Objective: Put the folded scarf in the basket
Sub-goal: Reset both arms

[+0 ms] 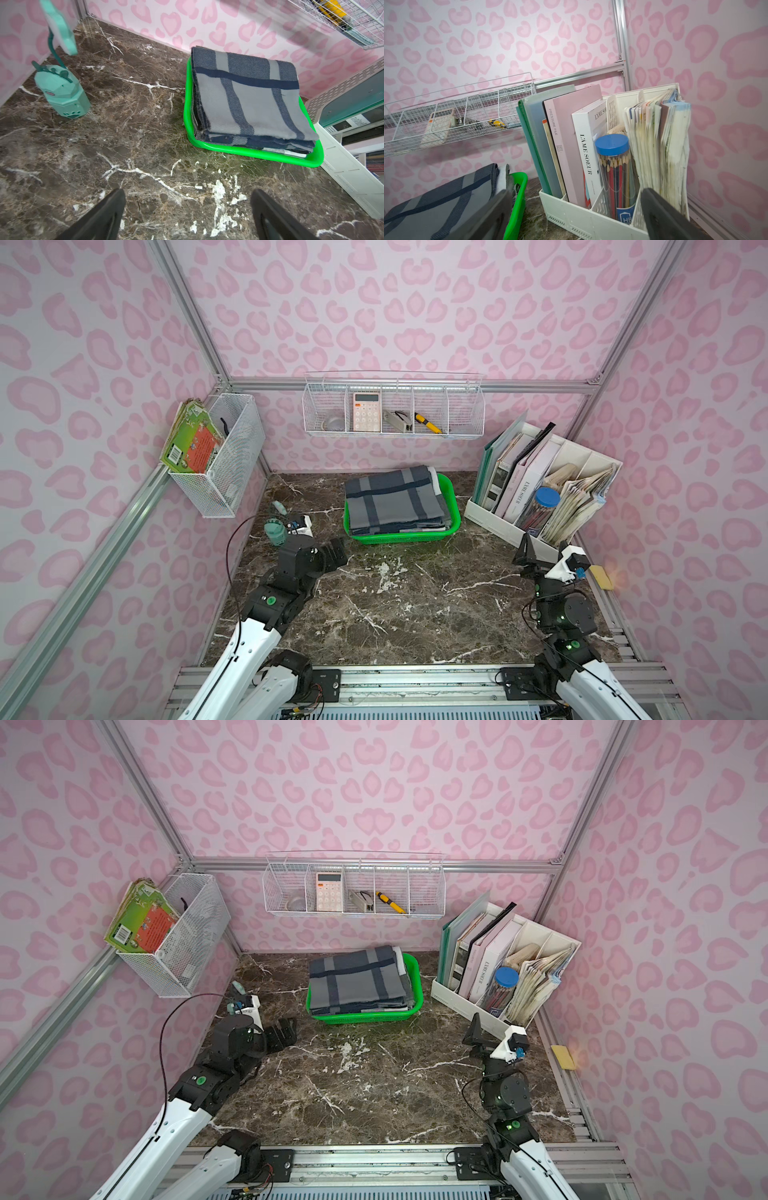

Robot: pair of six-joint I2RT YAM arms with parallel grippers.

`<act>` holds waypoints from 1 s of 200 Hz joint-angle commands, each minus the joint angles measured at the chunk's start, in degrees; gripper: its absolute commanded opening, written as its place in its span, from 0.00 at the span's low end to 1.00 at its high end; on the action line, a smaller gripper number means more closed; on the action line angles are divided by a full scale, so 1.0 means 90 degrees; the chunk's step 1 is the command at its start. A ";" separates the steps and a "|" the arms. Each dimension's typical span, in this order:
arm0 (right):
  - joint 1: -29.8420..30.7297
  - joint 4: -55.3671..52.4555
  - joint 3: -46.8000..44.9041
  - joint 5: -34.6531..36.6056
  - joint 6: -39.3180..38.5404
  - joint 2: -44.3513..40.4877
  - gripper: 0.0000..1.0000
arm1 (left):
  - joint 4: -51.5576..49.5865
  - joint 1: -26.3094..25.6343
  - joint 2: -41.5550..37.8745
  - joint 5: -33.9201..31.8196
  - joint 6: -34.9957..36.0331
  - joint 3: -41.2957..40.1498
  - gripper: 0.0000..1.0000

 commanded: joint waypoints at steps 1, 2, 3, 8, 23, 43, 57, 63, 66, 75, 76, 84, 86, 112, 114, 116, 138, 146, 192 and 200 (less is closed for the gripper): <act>-0.0093 0.0379 0.0088 -0.0073 0.0045 0.0427 0.99 | 0.0112 0.0001 -0.0183 -0.0823 -0.0018 -0.0195 0.99; -0.0102 0.0383 0.0090 -0.0073 0.0045 0.0447 0.99 | 0.0086 0.0006 -0.0194 -0.0856 -0.0045 -0.0195 0.99; -0.0106 0.0390 0.0086 -0.0073 0.0040 0.0477 0.99 | 0.0073 0.0008 -0.0195 -0.0893 -0.0064 -0.0199 0.99; -0.0132 0.0448 0.0088 -0.0080 0.0012 0.0590 0.99 | 0.0022 0.0007 -0.0224 -0.1043 -0.0099 -0.0249 0.99; -0.0211 0.0697 0.0019 -0.0054 -0.0094 0.0900 0.99 | -0.0036 0.0010 -0.0257 -0.1381 -0.0025 -0.0425 0.99; -0.0345 0.1272 -0.0190 0.0155 -0.0234 0.1263 0.99 | -0.0036 0.0010 -0.0222 -0.1739 0.0106 -0.0641 0.99; -0.0505 0.1668 -0.0313 0.0166 -0.0352 0.1543 0.99 | -0.0018 0.0010 -0.0160 -0.1957 0.0133 -0.0725 0.99; -0.0603 0.1814 -0.0349 0.0119 -0.0456 0.1688 0.99 | 0.0001 0.0010 -0.0134 -0.2020 0.0163 -0.0774 0.99; -0.0656 0.1870 -0.0356 0.0100 -0.0500 0.1747 0.99 | 0.0032 0.0018 -0.0117 -0.2049 0.0190 -0.0815 0.99; -0.0776 0.1987 -0.0343 0.0096 -0.0559 0.1963 0.99 | 0.0187 0.0029 -0.0084 -0.2157 0.0267 -0.0959 0.99; -0.0790 0.1998 -0.0335 0.0095 -0.0560 0.1982 0.99 | 0.0207 0.0035 -0.0086 -0.2163 0.0268 -0.0982 0.99; -0.0882 0.2111 -0.0306 0.0097 -0.0557 0.2171 0.99 | 0.0380 0.0080 -0.0051 -0.2274 0.0235 -0.1154 0.99; -0.0902 0.2134 -0.0295 0.0101 -0.0545 0.2222 0.99 | 0.0433 0.0091 -0.0042 -0.2293 0.0224 -0.1198 0.99; -0.1019 0.2328 -0.0157 0.0065 -0.0597 0.2937 0.99 | 0.0987 0.0299 0.0117 -0.2397 0.0280 -0.1602 0.99; -0.1021 0.2342 -0.0153 0.0071 -0.0599 0.2992 0.99 | 0.1010 0.0315 0.0131 -0.2409 0.0299 -0.1620 0.99; -0.1027 0.2354 -0.0140 0.0073 -0.0600 0.3064 0.99 | 0.1033 0.0326 0.0147 -0.2417 0.0311 -0.1620 0.99; -0.1070 0.2277 0.0043 0.0043 -0.0648 0.3841 0.99 | 0.1086 0.0448 0.0407 -0.2610 0.0374 -0.1556 0.99; -0.1076 0.2097 0.0202 0.0080 -0.0632 0.4190 0.99 | 0.1062 0.0469 0.0512 -0.2718 0.0347 -0.1501 0.99; -0.1068 0.1290 0.1249 0.0528 -0.0525 0.5878 0.99 | 0.1427 0.0564 0.1082 -0.3067 0.0651 -0.1497 0.99; -0.1069 0.1168 0.1389 0.0583 -0.0522 0.6021 0.99 | 0.1566 0.0601 0.1170 -0.3121 0.0747 -0.1568 0.99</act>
